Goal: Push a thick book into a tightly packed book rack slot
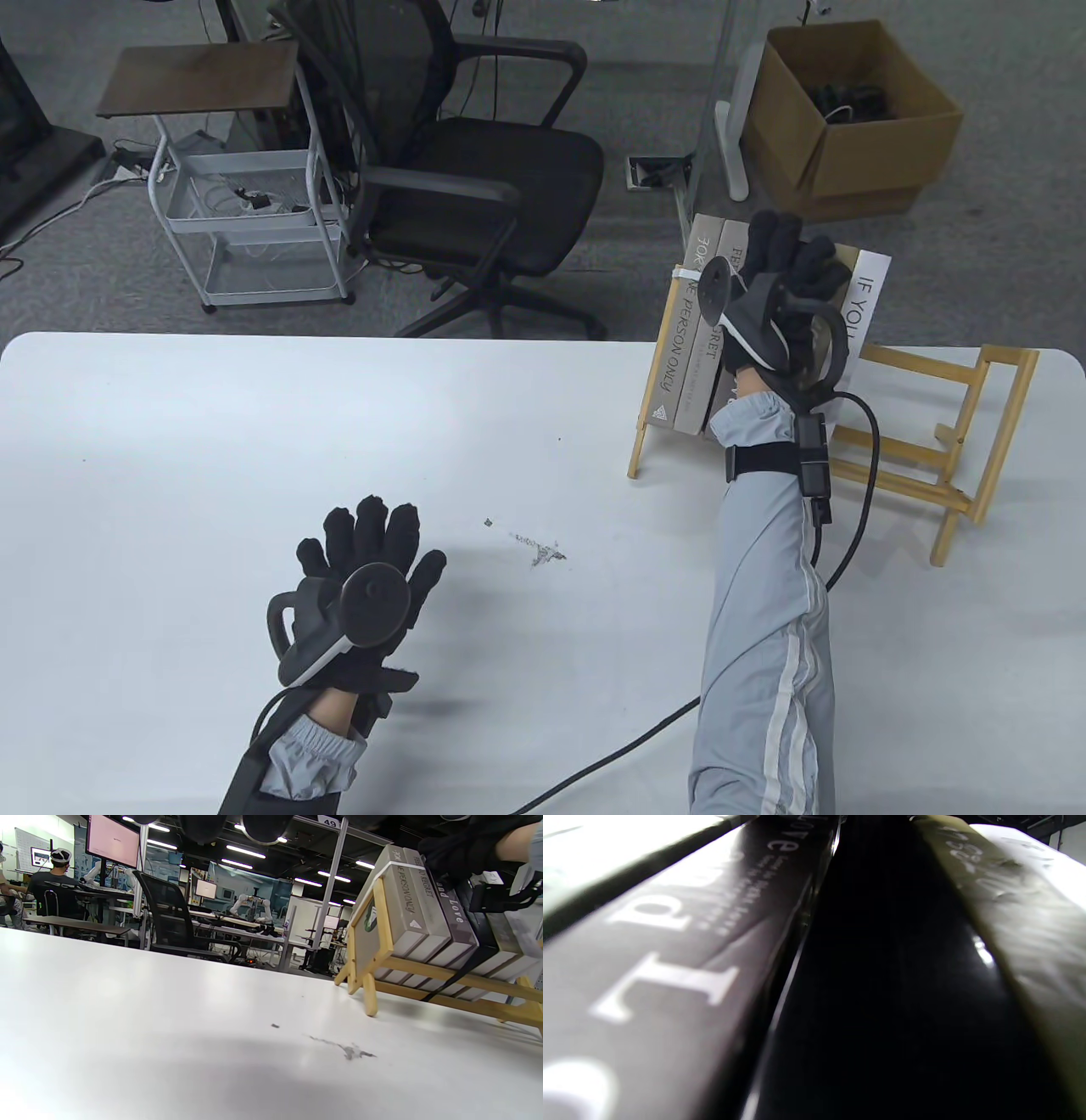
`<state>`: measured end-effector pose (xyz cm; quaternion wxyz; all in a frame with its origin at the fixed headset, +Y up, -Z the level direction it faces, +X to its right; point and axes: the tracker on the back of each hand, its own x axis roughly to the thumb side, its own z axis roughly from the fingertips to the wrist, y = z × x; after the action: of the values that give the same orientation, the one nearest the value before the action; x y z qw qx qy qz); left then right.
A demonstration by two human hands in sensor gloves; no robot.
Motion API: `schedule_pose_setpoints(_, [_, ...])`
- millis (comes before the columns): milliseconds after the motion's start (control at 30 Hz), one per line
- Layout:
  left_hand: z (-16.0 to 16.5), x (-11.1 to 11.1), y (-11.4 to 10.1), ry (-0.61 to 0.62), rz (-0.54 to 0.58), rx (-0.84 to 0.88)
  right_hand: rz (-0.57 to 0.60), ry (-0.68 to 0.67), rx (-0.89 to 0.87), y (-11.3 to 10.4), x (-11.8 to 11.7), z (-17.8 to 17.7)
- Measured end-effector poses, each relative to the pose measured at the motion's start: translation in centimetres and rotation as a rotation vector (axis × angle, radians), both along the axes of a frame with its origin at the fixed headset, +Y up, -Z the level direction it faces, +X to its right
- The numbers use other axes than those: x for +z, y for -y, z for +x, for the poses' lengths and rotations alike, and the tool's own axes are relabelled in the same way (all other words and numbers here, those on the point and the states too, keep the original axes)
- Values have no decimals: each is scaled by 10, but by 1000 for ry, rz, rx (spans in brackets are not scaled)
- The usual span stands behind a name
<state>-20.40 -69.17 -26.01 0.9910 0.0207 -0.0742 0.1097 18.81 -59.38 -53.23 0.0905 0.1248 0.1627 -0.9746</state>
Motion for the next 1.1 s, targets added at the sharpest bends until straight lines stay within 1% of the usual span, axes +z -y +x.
schedule_pose_setpoints(133, [1, 0, 0, 2, -5, 4, -20, -2, -39, -1, 0, 0])
schedule_pose_setpoints(300, [1, 0, 1, 6, -3, 6, -13, -10, -57, 1, 1, -1])
schedule_pose_setpoints(367, [0, 0, 0, 4, -1, 11, -38, -16, -88, -3, 2, 0])
schedule_pose_setpoints(433, [-1, -1, 1, 4, -4, 16, -82, -37, -173, -8, 6, 1])
schedule_pose_setpoints(533, [-1, -1, 0, 4, -5, 19, -34, -76, -212, -14, 14, 0])
schedule_pose_setpoints(633, [-1, 0, -1, 13, 0, 33, 10, -129, -210, -21, 26, -6])
schedule_pose_setpoints(733, [1, 1, -2, 23, 5, 29, -6, -155, -198, -28, 44, -15])
schedule_pose_setpoints(833, [3, 2, -1, 33, 4, 29, -64, -237, -226, -30, 64, -22])
schedule_pose_setpoints(933, [6, 3, -1, 43, 4, 22, -148, -311, -279, -29, 88, -25])
schedule_pose_setpoints(967, [8, 3, 0, 47, 2, 22, -162, -326, -290, -28, 92, -26])
schedule_pose_setpoints(1067, [13, 5, 1, 64, 0, 9, -232, -386, -317, -23, 118, -26])
schedule_pose_setpoints(1100, [14, 5, 1, 70, 0, 7, -239, -397, -313, -21, 124, -26])
